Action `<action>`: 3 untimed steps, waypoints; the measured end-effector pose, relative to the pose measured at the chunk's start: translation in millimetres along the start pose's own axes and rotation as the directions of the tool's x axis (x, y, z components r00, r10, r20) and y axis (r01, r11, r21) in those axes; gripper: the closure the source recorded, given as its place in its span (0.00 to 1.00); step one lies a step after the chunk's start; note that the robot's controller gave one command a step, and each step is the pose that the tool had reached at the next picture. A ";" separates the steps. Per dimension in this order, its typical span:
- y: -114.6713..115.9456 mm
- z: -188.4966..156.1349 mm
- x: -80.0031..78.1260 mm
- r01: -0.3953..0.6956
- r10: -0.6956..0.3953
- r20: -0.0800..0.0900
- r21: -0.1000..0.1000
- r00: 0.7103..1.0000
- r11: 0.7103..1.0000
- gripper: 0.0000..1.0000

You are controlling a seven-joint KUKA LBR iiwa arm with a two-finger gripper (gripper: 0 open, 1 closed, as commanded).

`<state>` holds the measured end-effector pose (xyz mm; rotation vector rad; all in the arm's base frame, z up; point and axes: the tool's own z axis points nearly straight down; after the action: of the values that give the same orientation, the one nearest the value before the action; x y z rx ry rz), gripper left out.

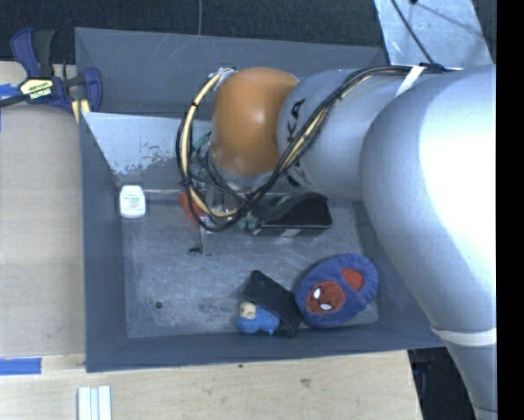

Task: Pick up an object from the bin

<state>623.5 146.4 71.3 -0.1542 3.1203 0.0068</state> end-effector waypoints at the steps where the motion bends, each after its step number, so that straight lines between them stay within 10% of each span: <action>1: 1.8 -7.0 -2.7 0.001 -0.001 0.007 -0.002 1.000 1.000 1.00; 2: -3.9 -65.7 37.8 0.022 -0.022 -0.011 0.003 1.000 1.000 1.00; 3: 8.7 -141.0 24.9 0.038 -0.038 -0.004 0.001 0.999 0.999 1.00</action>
Offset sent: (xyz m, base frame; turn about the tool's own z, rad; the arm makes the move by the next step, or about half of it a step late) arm 0.0000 0.0000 0.0000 0.0000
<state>595.5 151.9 211.9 -0.2143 3.1211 0.0038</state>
